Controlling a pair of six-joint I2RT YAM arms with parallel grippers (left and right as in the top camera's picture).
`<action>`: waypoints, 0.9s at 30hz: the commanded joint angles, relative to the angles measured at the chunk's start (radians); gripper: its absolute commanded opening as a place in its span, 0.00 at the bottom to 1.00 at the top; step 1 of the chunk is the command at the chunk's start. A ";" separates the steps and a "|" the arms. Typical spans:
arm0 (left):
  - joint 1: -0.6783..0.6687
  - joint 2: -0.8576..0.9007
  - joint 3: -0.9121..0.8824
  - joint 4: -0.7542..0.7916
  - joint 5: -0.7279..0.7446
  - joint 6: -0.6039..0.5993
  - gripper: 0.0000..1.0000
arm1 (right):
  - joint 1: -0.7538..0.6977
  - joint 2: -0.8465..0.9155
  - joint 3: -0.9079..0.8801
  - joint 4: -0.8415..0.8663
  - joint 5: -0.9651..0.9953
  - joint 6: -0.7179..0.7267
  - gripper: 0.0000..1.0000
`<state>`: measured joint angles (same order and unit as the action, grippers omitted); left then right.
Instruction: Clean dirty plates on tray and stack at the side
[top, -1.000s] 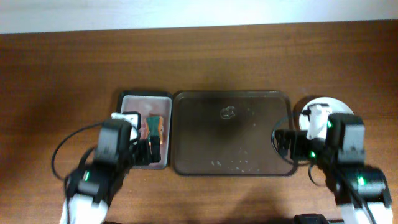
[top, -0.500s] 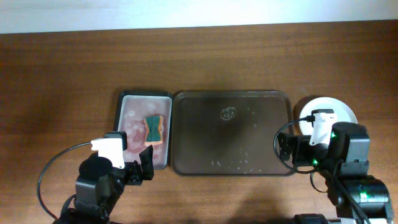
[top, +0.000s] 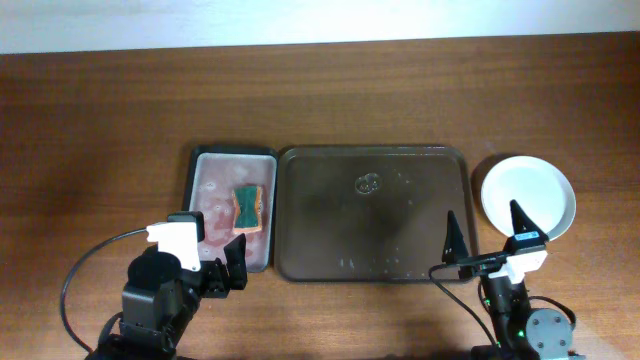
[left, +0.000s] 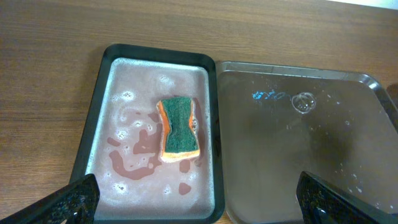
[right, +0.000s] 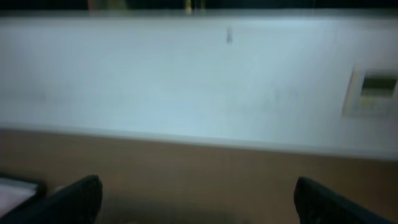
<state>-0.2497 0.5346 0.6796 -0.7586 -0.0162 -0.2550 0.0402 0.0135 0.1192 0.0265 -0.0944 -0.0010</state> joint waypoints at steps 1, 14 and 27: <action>-0.001 -0.003 -0.007 0.002 -0.010 -0.006 0.99 | 0.007 -0.010 -0.106 0.068 0.005 -0.003 0.99; -0.001 -0.003 -0.007 0.002 -0.010 -0.006 0.99 | 0.026 -0.010 -0.114 -0.097 -0.006 -0.010 0.99; 0.105 -0.210 -0.249 0.198 -0.048 -0.002 1.00 | 0.026 -0.010 -0.114 -0.097 -0.006 -0.010 0.99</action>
<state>-0.1719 0.4263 0.5560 -0.6567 -0.0540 -0.2550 0.0555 0.0120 0.0105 -0.0647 -0.0948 -0.0051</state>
